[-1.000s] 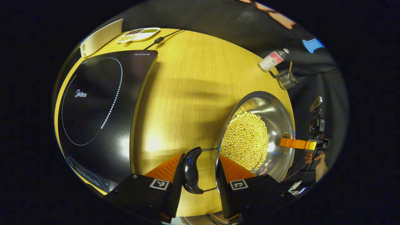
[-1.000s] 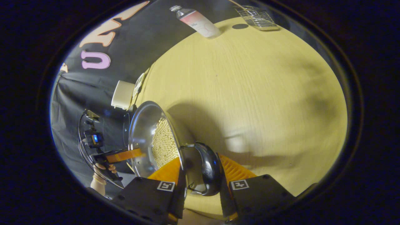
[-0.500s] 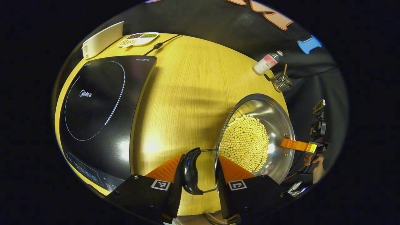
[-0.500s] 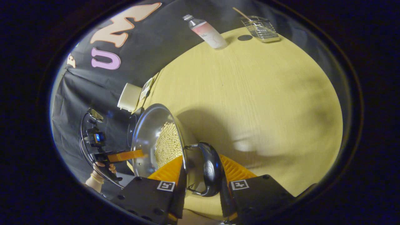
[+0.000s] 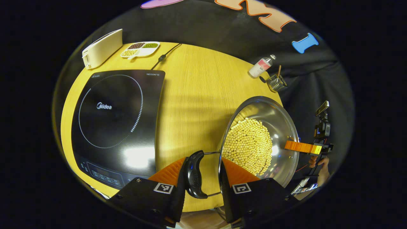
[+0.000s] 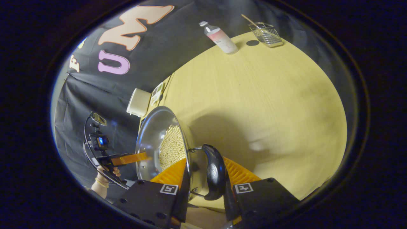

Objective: First push the handle of the pot to place it horizontally, then grasp the pot with both hands and set it on the induction cooktop.

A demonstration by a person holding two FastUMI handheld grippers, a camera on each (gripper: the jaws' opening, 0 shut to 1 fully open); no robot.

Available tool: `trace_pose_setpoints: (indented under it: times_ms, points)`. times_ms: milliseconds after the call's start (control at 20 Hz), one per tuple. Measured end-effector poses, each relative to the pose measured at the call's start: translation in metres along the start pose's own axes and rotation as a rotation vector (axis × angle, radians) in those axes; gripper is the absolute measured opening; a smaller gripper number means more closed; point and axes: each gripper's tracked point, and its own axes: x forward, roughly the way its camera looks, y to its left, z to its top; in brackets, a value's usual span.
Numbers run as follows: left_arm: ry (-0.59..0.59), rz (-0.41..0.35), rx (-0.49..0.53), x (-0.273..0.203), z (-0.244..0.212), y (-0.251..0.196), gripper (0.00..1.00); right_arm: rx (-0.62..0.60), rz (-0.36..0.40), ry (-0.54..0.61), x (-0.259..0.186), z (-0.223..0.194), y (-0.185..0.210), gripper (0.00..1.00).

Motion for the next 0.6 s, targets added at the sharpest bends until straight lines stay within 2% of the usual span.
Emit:
trace_pose_setpoints:
  times_ms: [300, 600]
  points:
    - [-0.024, -0.051, 0.028, -0.028, 0.014, 0.071, 0.55, 0.023, -0.040, -0.055, 0.030, -0.027, 0.073, 0.49]
    - [-0.069, -0.035, 0.086, -0.055, 0.039, 0.166, 0.52, 0.096, -0.044, -0.066, 0.100, -0.056, 0.149, 0.49]
